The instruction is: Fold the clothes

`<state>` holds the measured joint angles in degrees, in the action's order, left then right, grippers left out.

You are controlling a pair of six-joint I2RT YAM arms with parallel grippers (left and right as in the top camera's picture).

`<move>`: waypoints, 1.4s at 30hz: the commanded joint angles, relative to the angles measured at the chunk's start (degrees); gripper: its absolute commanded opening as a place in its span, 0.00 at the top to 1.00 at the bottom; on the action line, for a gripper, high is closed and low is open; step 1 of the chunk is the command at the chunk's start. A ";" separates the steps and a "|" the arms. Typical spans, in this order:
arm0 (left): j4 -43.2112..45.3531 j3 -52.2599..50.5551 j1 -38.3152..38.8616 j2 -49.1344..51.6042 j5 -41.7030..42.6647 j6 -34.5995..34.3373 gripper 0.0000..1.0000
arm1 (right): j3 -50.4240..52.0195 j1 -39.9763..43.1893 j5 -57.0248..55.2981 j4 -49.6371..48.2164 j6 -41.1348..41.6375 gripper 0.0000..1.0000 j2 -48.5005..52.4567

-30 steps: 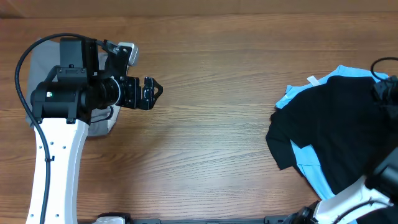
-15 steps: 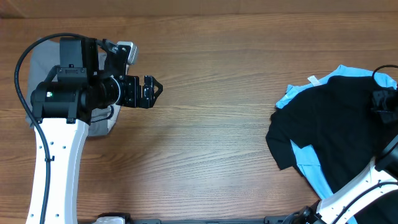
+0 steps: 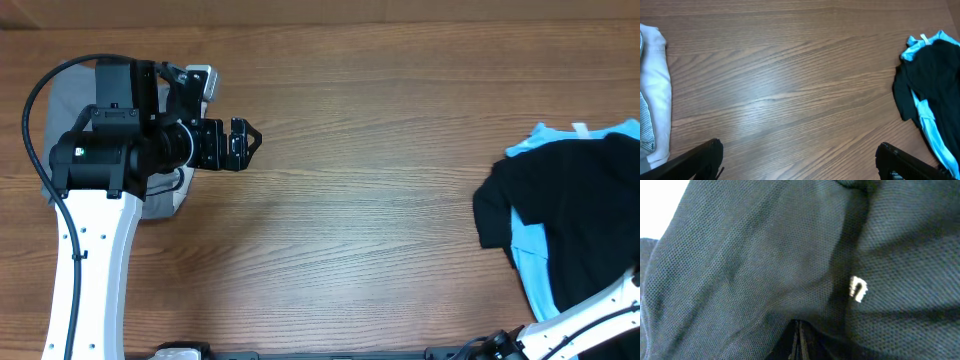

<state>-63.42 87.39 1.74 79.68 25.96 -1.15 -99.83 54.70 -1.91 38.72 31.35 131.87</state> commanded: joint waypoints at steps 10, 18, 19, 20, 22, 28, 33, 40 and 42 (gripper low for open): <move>0.26 1.60 -0.57 0.20 1.09 -0.61 0.00 | -12.22 -0.52 25.97 7.30 -6.34 0.53 -0.94; 0.24 1.60 -0.59 0.20 1.09 -0.59 0.00 | -12.81 -6.47 32.87 12.22 -6.58 0.51 -10.73; 0.24 1.60 -0.59 0.17 1.09 -0.57 0.00 | -12.81 -7.80 32.89 13.62 -7.48 0.50 -11.52; 0.24 1.60 -0.59 0.17 1.09 -0.59 0.00 | -12.81 -9.57 32.65 15.43 -8.79 0.50 -12.31; 0.26 1.60 -0.59 0.17 1.05 -0.57 0.00 | -12.81 -14.36 30.82 20.65 -11.78 0.50 -13.29; 0.13 1.60 -0.59 0.17 0.72 -0.55 0.00 | -12.81 -24.57 21.92 30.45 -14.08 0.50 -13.60; -2.14 2.25 -0.61 0.13 -1.49 -0.35 0.00 | -12.76 -30.88 6.38 39.52 -11.67 0.34 -14.60; -1.86 2.78 -0.63 0.13 -2.58 -0.33 0.00 | -4.55 -33.68 4.96 39.85 -10.14 0.27 -13.99; -1.40 2.78 -0.61 0.13 -2.58 -0.24 0.00 | -1.99 -33.75 5.01 37.73 -10.16 0.27 -13.99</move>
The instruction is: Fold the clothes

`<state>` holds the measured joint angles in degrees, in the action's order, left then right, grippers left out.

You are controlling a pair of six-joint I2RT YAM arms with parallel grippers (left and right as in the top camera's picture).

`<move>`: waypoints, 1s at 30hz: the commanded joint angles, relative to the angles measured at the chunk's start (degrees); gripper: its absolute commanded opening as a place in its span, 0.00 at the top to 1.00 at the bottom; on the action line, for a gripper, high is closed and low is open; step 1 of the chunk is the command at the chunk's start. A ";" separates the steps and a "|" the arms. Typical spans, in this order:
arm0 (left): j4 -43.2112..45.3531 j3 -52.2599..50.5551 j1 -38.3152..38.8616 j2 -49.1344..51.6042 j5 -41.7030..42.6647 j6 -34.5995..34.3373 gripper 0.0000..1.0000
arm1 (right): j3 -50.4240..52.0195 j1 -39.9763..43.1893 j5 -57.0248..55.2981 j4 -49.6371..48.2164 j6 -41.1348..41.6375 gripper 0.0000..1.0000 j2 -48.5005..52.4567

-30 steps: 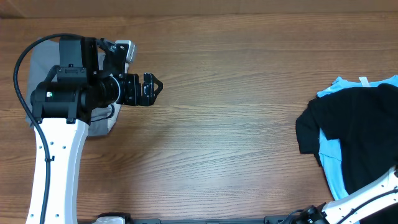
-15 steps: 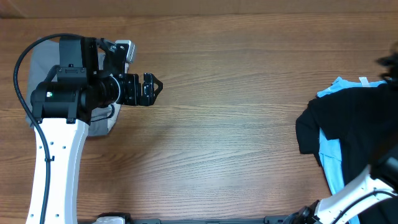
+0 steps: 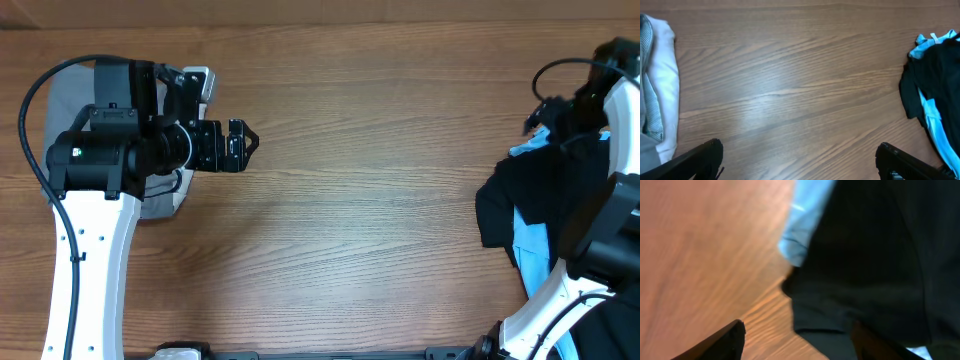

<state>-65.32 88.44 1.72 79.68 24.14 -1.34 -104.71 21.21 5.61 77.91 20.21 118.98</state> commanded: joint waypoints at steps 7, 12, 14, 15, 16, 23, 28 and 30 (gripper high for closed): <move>1.36 1.73 -0.59 0.13 -0.79 0.09 0.00 | 9.09 -0.37 -0.63 -9.40 -0.07 0.28 -1.05; 1.62 1.73 -0.59 0.13 -1.01 0.11 0.00 | 14.40 -0.37 -0.48 -14.14 -0.02 0.33 -1.05; 1.92 1.73 -0.59 0.13 -1.66 0.09 0.00 | 15.65 -0.37 -0.66 -14.40 -0.04 0.42 -1.05; 1.92 1.73 -0.59 0.13 -1.88 0.09 0.00 | 15.78 -0.37 -0.66 -14.43 -0.04 0.50 -1.05; 1.92 1.73 -0.59 0.13 -1.88 0.09 0.00 | 15.76 -0.37 -0.66 -14.43 -0.04 0.63 -1.05; 1.88 1.73 -0.59 0.13 -1.88 0.09 0.01 | 15.69 1.68 -0.66 -13.94 -0.07 0.92 -4.20; 2.01 1.73 -0.59 0.13 -1.90 0.09 0.00 | 15.69 3.74 -0.63 -13.35 -0.04 0.96 -7.80; 2.05 1.73 -0.59 0.13 -1.90 0.09 0.00 | 15.69 4.44 -0.52 -13.07 -0.04 0.96 -9.33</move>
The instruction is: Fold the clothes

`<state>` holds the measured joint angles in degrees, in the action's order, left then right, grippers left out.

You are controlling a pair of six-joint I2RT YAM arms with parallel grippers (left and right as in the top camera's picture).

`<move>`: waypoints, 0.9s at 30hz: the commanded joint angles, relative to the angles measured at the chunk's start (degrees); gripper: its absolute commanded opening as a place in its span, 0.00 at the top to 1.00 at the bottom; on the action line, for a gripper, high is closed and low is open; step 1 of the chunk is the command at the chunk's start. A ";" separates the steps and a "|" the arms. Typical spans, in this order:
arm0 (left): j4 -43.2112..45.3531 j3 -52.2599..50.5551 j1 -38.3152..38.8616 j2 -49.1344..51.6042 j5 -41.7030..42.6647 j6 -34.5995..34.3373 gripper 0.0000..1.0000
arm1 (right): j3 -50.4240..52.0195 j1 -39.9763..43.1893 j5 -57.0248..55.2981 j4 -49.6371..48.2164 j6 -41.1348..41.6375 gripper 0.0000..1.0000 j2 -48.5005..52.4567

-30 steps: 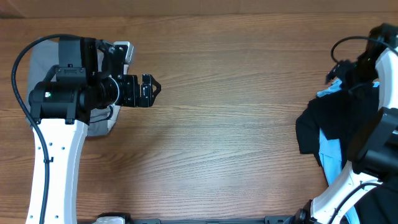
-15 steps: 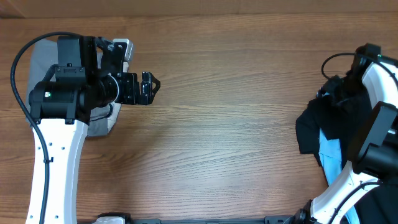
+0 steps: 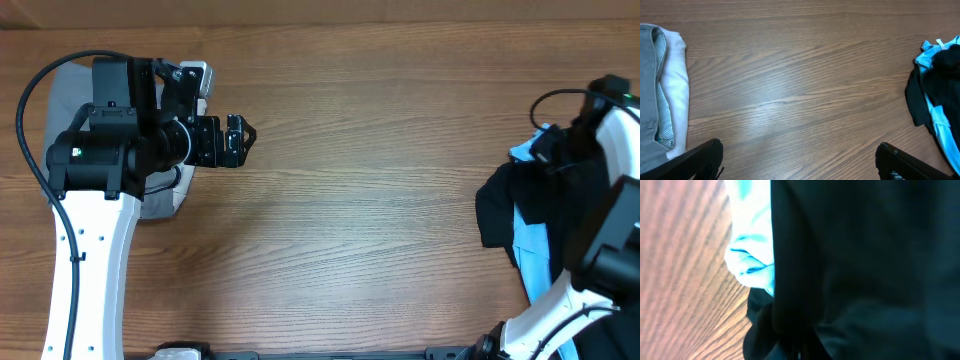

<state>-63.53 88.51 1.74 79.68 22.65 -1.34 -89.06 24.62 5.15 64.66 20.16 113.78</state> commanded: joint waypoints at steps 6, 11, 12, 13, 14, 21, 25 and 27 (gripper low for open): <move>0.44 1.66 -0.61 0.13 -0.44 0.09 0.00 | -2.62 0.81 10.73 0.48 -3.69 0.96 -10.10; 0.04 2.60 -1.40 0.02 -2.51 -0.39 0.00 | -6.32 -2.75 13.42 1.86 -3.72 0.96 -15.76; -0.42 3.39 -1.99 0.02 -2.54 -0.42 0.00 | -6.86 -3.91 13.55 2.03 -3.72 0.96 -16.83; -1.01 4.59 -2.80 0.02 -2.51 -0.39 0.00 | -7.48 -5.22 13.75 2.38 -3.72 0.96 -17.81; -1.55 5.84 -3.54 0.02 -2.54 -0.37 0.00 | -8.07 -6.69 13.88 2.80 -3.72 0.96 -18.71; -4.68 15.61 -8.52 0.02 -2.56 -0.26 0.00 | -9.20 -23.30 13.81 2.93 -3.19 0.96 -20.94; -4.85 18.34 -9.11 0.02 -3.54 0.09 0.00 | -9.20 -35.74 13.81 0.57 -1.66 0.96 -19.28; -4.81 18.82 -9.25 0.02 -4.00 0.09 0.00 | -9.20 -42.42 13.88 -1.20 -0.31 0.96 -18.23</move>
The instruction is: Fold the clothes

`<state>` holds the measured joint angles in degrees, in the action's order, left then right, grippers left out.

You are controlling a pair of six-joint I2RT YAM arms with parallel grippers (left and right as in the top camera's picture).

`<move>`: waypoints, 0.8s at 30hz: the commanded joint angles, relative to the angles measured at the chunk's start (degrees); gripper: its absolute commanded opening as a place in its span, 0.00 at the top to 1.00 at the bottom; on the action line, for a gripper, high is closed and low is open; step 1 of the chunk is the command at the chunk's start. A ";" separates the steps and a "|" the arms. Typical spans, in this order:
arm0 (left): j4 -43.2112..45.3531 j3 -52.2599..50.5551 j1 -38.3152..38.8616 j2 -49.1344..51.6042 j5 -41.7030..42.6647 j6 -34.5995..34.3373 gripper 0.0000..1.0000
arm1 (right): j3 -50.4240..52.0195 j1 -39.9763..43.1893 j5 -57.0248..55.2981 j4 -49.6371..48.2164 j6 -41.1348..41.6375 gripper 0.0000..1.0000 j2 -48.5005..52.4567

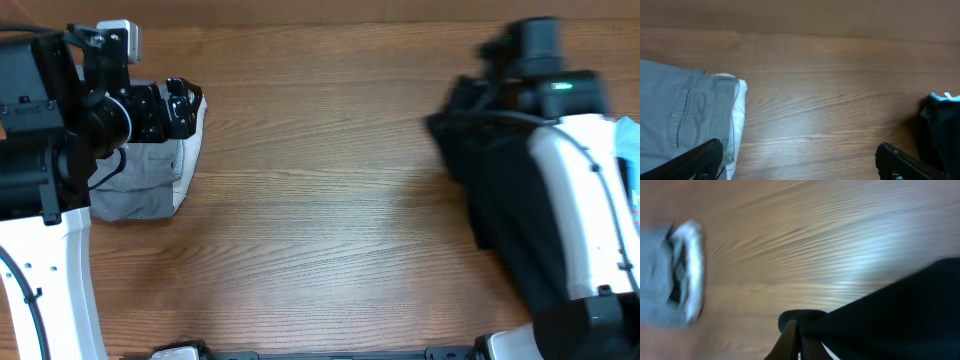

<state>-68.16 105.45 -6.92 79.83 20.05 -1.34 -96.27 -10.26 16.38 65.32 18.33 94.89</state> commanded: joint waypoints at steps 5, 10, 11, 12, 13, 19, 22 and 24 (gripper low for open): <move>-0.22 1.99 -0.68 -0.13 -4.96 0.09 0.00 | -1.99 -23.63 2.16 -5.16 3.32 0.96 4.52; -0.39 1.99 -0.68 -0.13 -6.67 0.09 0.00 | -1.99 -36.41 1.68 -5.66 4.33 0.96 9.16; -0.39 1.99 -0.68 -0.13 -6.69 0.09 0.00 | -1.99 -38.71 1.36 -5.66 3.56 0.93 9.81; -0.37 1.99 -0.68 -0.13 -6.69 0.09 0.00 | -1.99 -40.46 -0.11 -5.57 3.02 0.87 10.08; -0.39 1.99 -0.68 -0.13 -6.67 0.09 0.00 | -1.99 -41.77 -2.27 -5.49 2.93 0.81 10.16; -0.66 1.97 -0.46 -0.04 -6.27 0.07 0.00 | -2.03 -40.87 -11.06 -4.31 6.99 0.37 9.29; -1.60 1.92 0.72 0.50 -1.90 0.17 0.00 | -2.03 -35.65 -13.16 -1.68 10.32 0.36 8.52; -2.89 1.90 2.43 1.75 0.61 1.62 0.00 | -2.03 -30.29 -13.38 -0.04 12.24 0.37 7.82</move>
<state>-70.04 105.93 -6.57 79.94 16.03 -1.30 -96.49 -47.59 7.31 64.20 26.06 105.78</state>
